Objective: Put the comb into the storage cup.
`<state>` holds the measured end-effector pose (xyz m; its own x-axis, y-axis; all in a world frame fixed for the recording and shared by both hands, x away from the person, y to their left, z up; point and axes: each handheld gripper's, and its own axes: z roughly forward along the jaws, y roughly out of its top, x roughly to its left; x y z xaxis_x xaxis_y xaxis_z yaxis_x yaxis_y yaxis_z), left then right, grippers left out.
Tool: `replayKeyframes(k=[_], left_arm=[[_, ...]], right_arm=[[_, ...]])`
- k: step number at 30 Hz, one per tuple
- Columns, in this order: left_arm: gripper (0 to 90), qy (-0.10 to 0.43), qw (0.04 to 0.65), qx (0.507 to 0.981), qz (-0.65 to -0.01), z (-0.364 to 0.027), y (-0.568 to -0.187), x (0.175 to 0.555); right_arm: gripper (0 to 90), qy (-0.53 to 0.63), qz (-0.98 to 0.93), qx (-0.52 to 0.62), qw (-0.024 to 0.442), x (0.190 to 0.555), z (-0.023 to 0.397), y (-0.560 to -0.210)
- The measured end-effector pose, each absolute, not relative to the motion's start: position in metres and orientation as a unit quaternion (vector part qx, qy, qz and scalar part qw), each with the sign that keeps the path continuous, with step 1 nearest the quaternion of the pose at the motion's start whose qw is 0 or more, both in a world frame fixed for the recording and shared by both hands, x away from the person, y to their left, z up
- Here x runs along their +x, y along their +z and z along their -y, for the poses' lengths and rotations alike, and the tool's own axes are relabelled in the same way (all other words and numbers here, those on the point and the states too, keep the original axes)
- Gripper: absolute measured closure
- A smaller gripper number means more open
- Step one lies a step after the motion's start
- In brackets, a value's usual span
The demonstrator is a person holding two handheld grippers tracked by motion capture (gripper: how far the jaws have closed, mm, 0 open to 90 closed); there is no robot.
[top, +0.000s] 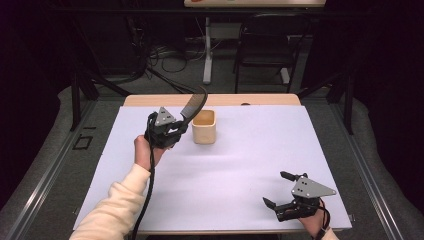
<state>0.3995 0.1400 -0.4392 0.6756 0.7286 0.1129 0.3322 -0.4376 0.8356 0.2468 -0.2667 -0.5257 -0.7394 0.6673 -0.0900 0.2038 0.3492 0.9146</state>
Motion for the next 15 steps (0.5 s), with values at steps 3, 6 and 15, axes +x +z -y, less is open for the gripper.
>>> replayKeyframes(k=[3,6,15], left_arm=[[72.3,0.239,0.419,0.814,-0.322,-0.138,-0.437,0.401],[72.3,0.241,0.419,0.814,-0.322,-0.138,-0.436,0.403],[72.3,0.242,0.423,0.811,-0.324,-0.134,-0.435,0.411]], right_arm=[[0.4,0.499,-0.789,0.276,0.230,0.247,0.266,-0.526],[0.4,0.499,-0.789,0.275,0.230,0.248,0.266,-0.526],[0.4,0.500,-0.788,0.275,0.230,0.248,0.266,-0.526]])
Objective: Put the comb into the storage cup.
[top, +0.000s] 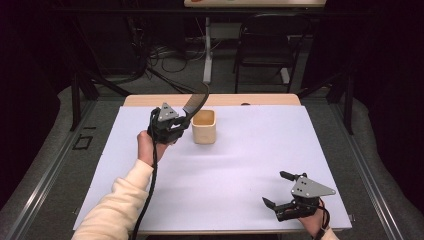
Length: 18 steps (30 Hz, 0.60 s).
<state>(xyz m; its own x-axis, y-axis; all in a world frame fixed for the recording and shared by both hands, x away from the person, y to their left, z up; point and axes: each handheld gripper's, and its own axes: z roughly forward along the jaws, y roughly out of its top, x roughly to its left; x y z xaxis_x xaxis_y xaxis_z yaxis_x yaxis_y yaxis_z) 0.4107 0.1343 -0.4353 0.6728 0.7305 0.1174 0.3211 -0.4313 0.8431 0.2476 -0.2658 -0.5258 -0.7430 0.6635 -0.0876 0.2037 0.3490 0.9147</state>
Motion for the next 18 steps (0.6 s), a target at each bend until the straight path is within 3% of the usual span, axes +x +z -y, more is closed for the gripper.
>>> replayKeyframes(k=[18], left_arm=[[72.3,0.238,0.439,0.804,-0.322,-0.135,-0.428,0.426]], right_arm=[[0.3,0.500,-0.788,0.276,0.229,0.248,0.265,-0.526]])
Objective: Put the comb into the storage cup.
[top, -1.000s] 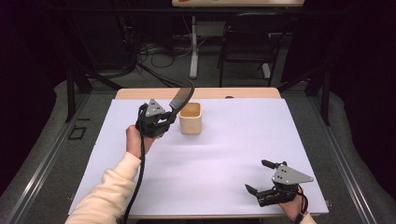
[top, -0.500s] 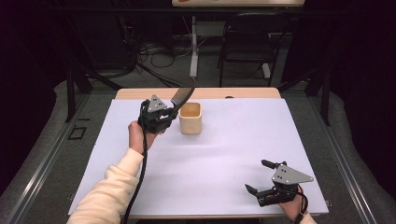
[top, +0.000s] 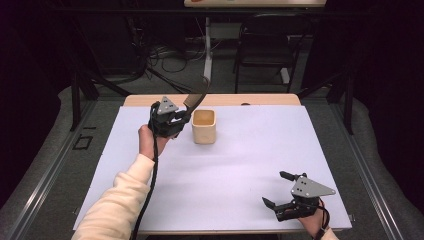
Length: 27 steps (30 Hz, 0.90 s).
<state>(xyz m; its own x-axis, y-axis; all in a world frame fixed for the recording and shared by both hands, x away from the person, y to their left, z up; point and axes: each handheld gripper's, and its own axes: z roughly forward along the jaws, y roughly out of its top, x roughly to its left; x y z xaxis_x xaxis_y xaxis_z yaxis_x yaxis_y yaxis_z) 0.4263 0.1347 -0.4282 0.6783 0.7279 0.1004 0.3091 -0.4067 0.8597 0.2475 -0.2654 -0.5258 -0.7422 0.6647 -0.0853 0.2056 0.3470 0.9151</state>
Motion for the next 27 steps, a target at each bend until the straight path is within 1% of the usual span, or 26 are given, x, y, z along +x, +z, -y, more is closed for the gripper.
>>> replayKeyframes(k=[17,27], left_arm=[[72.2,0.241,0.456,0.804,-0.297,-0.126,-0.415,0.441],[72.2,0.241,0.469,0.796,-0.297,-0.121,-0.412,0.449]], right_arm=[[0.4,0.501,-0.788,0.276,0.228,0.248,0.266,-0.526],[0.4,0.501,-0.788,0.278,0.226,0.248,0.267,-0.526]])
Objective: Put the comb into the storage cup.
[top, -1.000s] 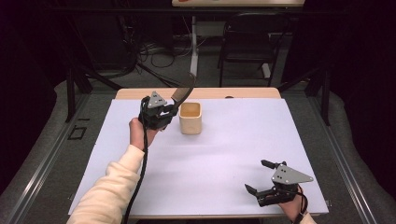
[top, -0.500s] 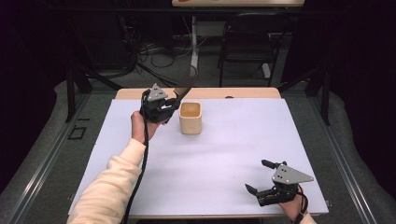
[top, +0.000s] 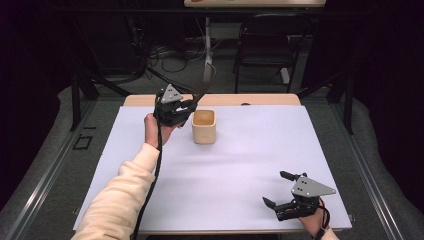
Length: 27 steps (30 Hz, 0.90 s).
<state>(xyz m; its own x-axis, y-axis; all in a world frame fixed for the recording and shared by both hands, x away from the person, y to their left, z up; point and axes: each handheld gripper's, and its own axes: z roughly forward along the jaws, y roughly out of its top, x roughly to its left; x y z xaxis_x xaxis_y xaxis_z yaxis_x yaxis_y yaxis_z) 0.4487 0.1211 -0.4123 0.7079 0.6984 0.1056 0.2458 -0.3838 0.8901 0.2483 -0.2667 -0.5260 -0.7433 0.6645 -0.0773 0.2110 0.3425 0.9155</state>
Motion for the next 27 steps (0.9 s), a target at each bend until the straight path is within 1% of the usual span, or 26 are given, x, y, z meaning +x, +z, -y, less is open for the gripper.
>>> replayKeyframes(k=[7,16,27], left_arm=[[72.2,0.237,0.478,0.793,-0.295,-0.118,-0.413,0.453],[72.2,0.243,0.469,0.796,-0.294,-0.112,-0.415,0.458],[72.3,0.248,0.479,0.791,-0.289,-0.106,-0.412,0.464]], right_arm=[[0.4,0.501,-0.790,0.275,0.225,0.250,0.265,-0.526],[0.4,0.502,-0.789,0.272,0.226,0.250,0.265,-0.526],[0.4,0.502,-0.789,0.272,0.225,0.250,0.265,-0.526]])
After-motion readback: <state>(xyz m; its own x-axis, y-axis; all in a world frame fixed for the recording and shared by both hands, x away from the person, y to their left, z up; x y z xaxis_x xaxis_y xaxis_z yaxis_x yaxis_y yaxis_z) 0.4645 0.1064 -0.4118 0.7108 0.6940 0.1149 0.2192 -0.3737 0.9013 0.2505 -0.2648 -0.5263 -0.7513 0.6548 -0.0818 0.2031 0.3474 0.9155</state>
